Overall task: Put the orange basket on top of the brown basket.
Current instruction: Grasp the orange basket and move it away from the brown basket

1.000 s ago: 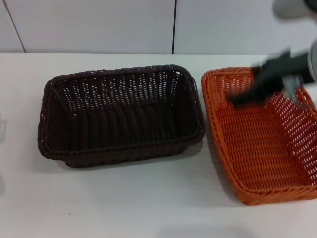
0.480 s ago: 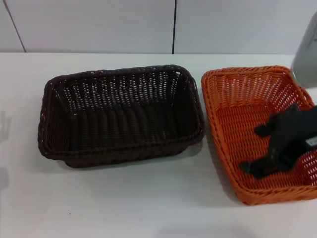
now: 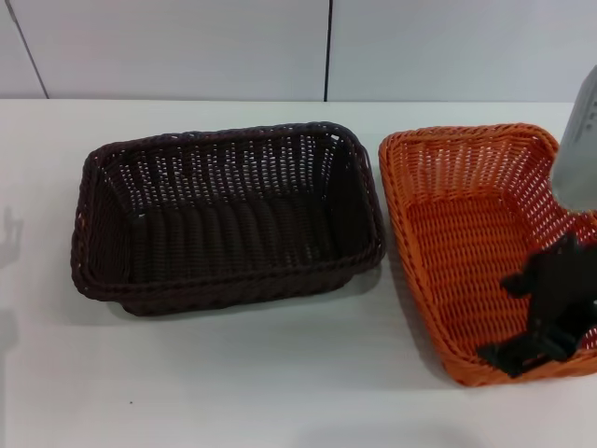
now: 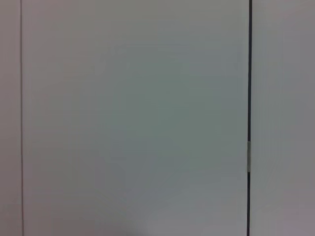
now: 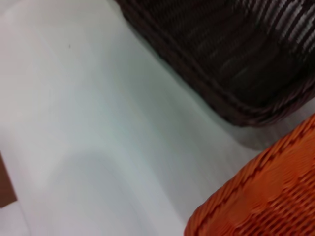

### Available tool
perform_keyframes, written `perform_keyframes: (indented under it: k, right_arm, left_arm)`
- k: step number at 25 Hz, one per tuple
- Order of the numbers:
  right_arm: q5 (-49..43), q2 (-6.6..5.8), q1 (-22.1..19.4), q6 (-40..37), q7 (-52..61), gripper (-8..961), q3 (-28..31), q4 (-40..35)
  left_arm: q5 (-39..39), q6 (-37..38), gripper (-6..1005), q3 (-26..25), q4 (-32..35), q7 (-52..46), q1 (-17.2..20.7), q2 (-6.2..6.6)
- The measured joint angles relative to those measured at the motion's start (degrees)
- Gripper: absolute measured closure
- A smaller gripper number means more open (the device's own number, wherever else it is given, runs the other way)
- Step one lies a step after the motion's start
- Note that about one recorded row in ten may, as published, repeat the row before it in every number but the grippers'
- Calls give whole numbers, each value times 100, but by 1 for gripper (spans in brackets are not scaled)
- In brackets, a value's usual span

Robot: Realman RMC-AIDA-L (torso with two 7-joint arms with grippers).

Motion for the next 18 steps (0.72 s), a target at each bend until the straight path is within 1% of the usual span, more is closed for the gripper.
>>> perform_keyframes:
  k: [4, 8, 12, 15, 18]
  right_arm:
    - [-31, -3, -3, 0, -64, 154, -159, 273]
    - [-75, 3, -3, 7, -66, 154, -321, 395]
    - [-389, 12, -11, 34, -60, 155, -557, 553]
    - [-509, 13, -11, 61, -52, 157, -614, 630]
    - [-564, 15, -10, 173, -48, 163, -655, 887]
  left_arm:
    - [-44, -8, 202, 7, 14, 0, -28, -3]
    - [-76, -8, 202, 31, 7, -1, -28, -2]
    - [-96, -8, 202, 44, 11, -2, -27, -2]
    - [-96, -8, 202, 44, 23, -3, -27, -2]
    - [-96, -7, 202, 44, 26, -3, -17, -2]
